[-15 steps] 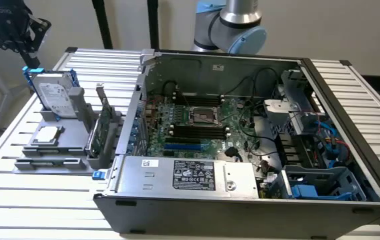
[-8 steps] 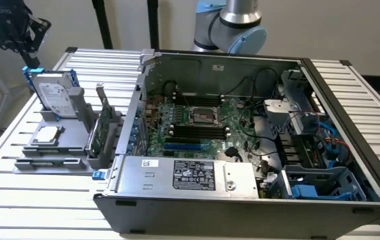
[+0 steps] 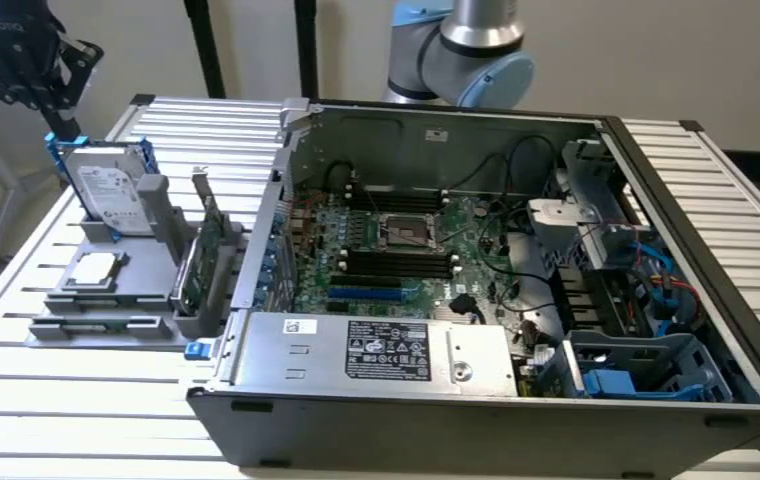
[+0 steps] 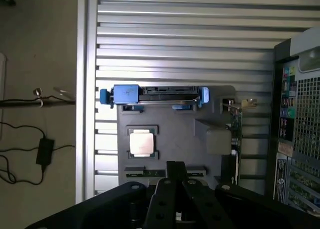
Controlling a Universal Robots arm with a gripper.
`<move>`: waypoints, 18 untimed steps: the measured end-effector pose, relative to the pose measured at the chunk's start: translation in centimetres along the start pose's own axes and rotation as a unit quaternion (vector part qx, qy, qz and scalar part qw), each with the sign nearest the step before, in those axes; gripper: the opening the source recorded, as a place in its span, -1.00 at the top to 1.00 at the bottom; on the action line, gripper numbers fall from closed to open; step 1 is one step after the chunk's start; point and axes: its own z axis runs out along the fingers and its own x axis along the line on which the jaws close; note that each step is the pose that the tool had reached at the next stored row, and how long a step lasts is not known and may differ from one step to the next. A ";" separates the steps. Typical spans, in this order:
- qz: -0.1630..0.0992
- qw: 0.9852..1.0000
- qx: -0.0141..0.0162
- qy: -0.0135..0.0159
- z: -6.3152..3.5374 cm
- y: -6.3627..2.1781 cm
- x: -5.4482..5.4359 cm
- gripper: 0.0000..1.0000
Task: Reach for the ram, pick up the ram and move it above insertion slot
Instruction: 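Reach for the ram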
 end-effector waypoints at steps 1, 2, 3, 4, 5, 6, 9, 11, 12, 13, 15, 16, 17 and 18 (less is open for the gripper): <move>0.000 1.000 0.000 0.000 0.01 -0.34 -0.2 0.79; 0.000 1.000 0.000 0.000 0.02 -0.66 -0.3 0.79; 0.000 1.000 0.000 0.000 0.03 -1.00 -0.5 0.79; 0.000 1.000 0.000 0.000 0.06 -1.36 -0.6 0.79; 0.000 1.000 0.000 0.000 0.10 -1.76 -0.7 0.79; 0.000 1.000 0.000 0.000 0.17 -2.20 -0.8 0.79; 0.000 1.000 0.000 0.000 0.50 -3.56 -0.9 0.79; 0.000 1.000 0.000 0.000 0.78 -4.49 -1.0 0.79; 0.000 1.000 0.000 0.000 0.94 -4.98 -1.0 0.79; 0.000 1.000 0.000 0.000 1.11 -5.44 -1.1 0.79; 0.000 1.000 0.000 0.000 1.44 -6.34 -1.1 0.79; 0.000 1.000 0.000 0.000 1.60 -6.78 -1.2 0.79; 0.000 1.000 0.000 0.000 1.77 -7.19 -1.2 0.79; 0.000 1.000 0.000 0.000 1.94 -7.57 -1.3 0.79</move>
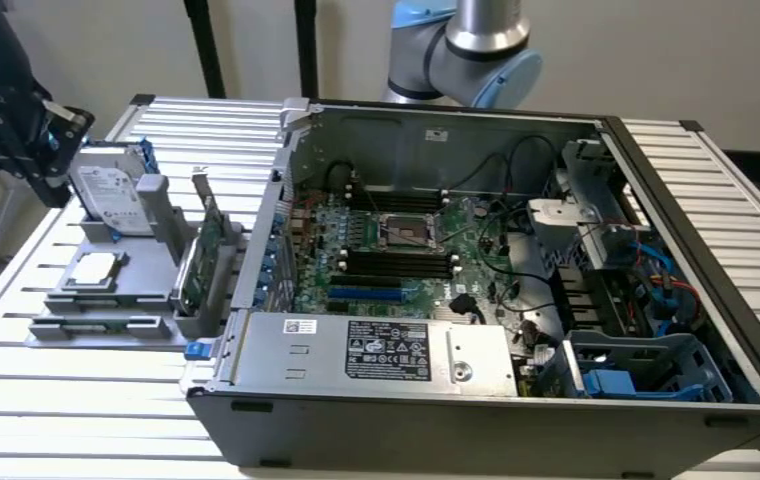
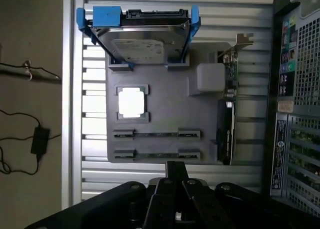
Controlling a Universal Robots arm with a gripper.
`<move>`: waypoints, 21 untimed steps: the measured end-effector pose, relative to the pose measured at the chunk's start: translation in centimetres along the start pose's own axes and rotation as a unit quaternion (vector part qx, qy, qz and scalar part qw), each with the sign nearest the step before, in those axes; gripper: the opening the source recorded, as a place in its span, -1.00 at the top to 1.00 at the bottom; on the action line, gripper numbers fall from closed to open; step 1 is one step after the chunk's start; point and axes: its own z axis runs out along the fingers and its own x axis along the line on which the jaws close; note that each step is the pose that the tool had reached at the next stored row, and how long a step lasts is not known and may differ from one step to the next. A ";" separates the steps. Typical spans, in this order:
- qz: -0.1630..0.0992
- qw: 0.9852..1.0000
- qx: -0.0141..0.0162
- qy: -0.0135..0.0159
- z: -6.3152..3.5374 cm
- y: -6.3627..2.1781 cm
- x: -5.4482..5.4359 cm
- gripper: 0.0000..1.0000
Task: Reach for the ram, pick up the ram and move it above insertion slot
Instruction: 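Reach for the ram, then pick up the ram and move it above insertion slot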
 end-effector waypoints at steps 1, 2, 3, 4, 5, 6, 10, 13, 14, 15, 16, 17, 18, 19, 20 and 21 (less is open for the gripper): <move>0.000 1.000 0.000 0.000 0.16 -0.32 0.0 0.79; 0.000 1.000 0.000 0.000 0.32 -0.54 -0.1 0.79; 0.000 1.000 0.000 0.000 0.44 -0.71 -0.1 0.79; 0.000 1.000 0.000 0.000 0.50 -0.79 -0.2 0.79; 0.000 1.000 0.000 0.000 0.50 -0.79 -0.2 0.79; 0.000 1.000 0.000 0.000 0.50 -0.79 -0.2 0.79; -0.004 1.000 0.000 0.000 0.50 -0.80 -0.2 0.79; -0.030 1.000 0.000 0.001 0.52 -0.80 -0.2 0.79; -0.039 0.999 0.000 0.001 0.53 -0.80 -0.2 0.79; -0.048 0.999 0.000 0.002 0.52 -0.80 -0.2 0.79; -0.058 0.998 0.000 0.002 0.53 -0.80 -0.2 0.79; -0.067 0.998 0.000 0.002 0.53 -0.80 -0.2 0.79; -0.075 0.997 0.000 0.003 0.53 -0.80 -0.2 0.79; -0.085 0.996 0.000 0.003 0.54 -0.80 -0.2 0.79; -0.094 0.996 0.000 0.003 0.55 -0.80 -0.2 0.79; -0.103 0.995 0.000 0.004 0.56 -0.80 -0.2 0.79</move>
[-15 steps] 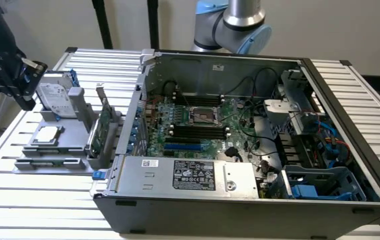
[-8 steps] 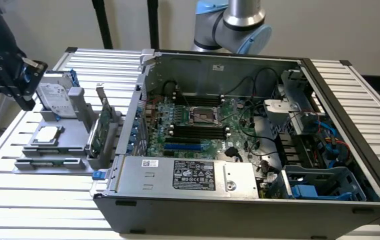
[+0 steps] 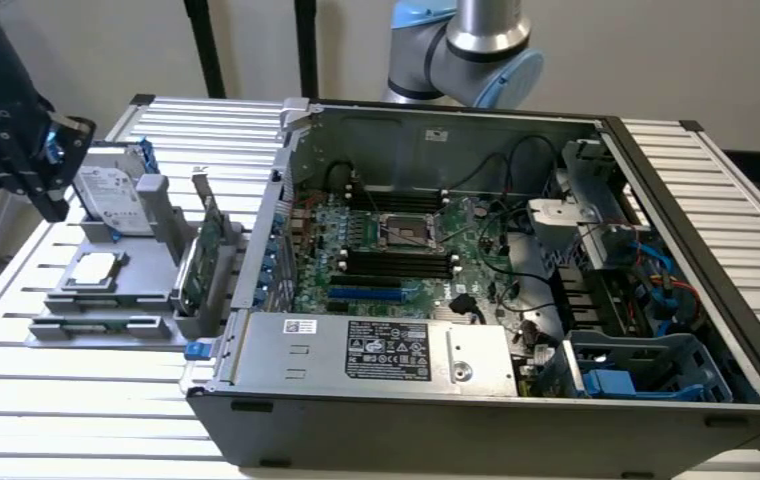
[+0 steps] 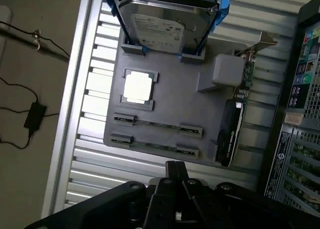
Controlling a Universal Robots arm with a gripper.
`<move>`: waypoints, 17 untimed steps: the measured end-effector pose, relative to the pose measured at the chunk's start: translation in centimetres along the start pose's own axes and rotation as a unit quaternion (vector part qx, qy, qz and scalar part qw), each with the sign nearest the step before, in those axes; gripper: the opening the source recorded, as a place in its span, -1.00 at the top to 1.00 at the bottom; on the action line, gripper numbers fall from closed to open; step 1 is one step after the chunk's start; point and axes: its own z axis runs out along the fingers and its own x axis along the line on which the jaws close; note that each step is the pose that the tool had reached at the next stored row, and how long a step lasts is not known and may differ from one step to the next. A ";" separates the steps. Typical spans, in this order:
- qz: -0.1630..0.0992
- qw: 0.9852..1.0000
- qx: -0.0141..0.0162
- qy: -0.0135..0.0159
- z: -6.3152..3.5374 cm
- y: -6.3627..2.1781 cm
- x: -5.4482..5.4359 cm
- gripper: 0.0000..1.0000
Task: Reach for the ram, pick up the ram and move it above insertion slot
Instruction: 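Pick up the ram and move it above insertion slot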
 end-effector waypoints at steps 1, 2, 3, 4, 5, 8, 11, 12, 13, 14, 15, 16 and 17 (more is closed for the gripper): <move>-0.009 1.000 0.000 0.000 0.01 0.00 0.0 0.79; -0.018 1.000 0.000 0.001 0.02 0.00 0.0 0.79; -0.027 1.000 0.000 0.001 0.03 0.00 0.0 0.79; -0.036 0.999 0.000 0.001 0.04 0.00 0.0 0.79; -0.045 0.999 0.000 0.002 0.06 0.00 0.0 0.79; -0.073 0.997 0.000 0.003 0.09 -0.01 0.0 0.79; -0.099 0.995 0.000 0.004 0.13 -0.01 0.0 0.79; -0.109 0.994 0.000 0.004 0.14 -0.01 0.0 0.79; -0.118 0.993 0.000 0.005 0.14 -0.01 0.0 0.79; -0.127 0.992 0.000 0.005 0.14 -0.01 0.0 0.79; -0.136 0.991 0.000 0.005 0.14 -0.01 0.0 0.79; -0.145 0.989 0.000 0.006 0.15 -0.01 0.0 0.79; -0.153 0.988 0.000 0.006 0.15 -0.01 0.0 0.79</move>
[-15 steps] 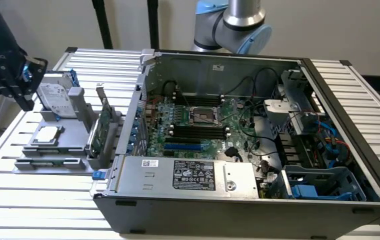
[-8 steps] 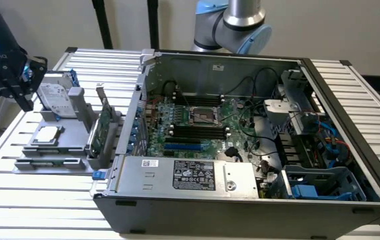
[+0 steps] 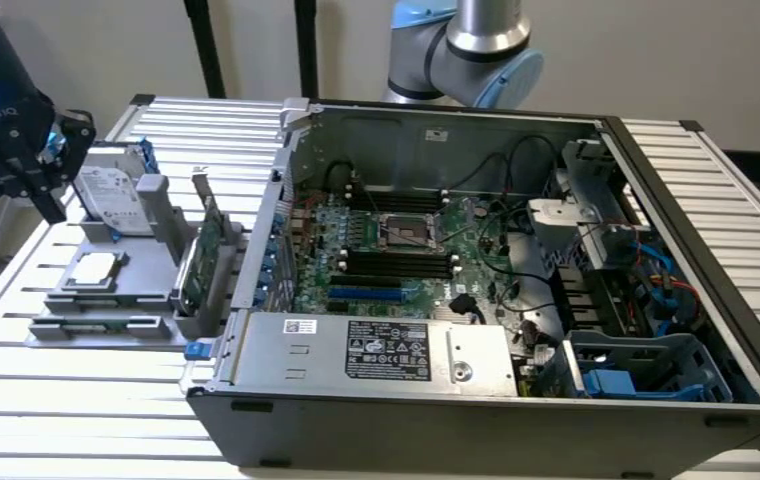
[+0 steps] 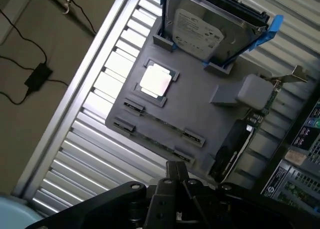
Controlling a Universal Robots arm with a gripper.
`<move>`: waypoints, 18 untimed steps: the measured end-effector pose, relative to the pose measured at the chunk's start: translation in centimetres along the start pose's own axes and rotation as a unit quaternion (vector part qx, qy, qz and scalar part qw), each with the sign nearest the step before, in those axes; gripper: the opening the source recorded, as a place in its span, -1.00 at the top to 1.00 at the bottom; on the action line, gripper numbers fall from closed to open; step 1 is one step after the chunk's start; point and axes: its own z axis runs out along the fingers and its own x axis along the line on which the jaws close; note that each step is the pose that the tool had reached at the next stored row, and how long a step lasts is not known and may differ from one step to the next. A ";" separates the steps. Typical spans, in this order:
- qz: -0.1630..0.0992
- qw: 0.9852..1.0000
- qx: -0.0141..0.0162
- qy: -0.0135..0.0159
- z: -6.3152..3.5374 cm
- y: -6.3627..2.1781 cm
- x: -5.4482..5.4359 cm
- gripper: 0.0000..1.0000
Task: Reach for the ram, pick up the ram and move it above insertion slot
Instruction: 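Pick up the ram and move it above insertion slot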
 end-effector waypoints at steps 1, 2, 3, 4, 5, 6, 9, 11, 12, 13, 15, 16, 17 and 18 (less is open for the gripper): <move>-0.009 1.000 0.000 0.000 0.00 0.00 0.0 0.79; -0.018 1.000 0.000 0.001 0.00 0.00 0.0 0.79; -0.028 1.000 0.000 0.001 0.00 0.00 0.0 0.79; -0.037 0.999 0.000 0.001 0.00 0.00 0.0 0.79; -0.046 0.999 0.000 0.002 0.01 0.00 0.0 0.79; -0.055 0.999 0.000 0.002 0.01 0.00 0.0 0.79; -0.082 0.997 0.000 0.003 0.05 0.00 0.0 0.79; -0.100 0.995 0.000 0.004 0.09 0.00 0.0 0.79; -0.109 0.994 0.000 0.004 0.11 0.00 0.0 0.79; -0.118 0.993 0.000 0.005 0.13 -0.01 0.0 0.79; -0.136 0.991 0.000 0.005 0.19 -0.01 0.0 0.79; -0.145 0.989 0.000 0.006 0.21 -0.01 0.0 0.79; -0.154 0.988 0.000 0.006 0.24 -0.01 0.0 0.79; -0.163 0.987 0.000 0.006 0.26 -0.01 0.0 0.79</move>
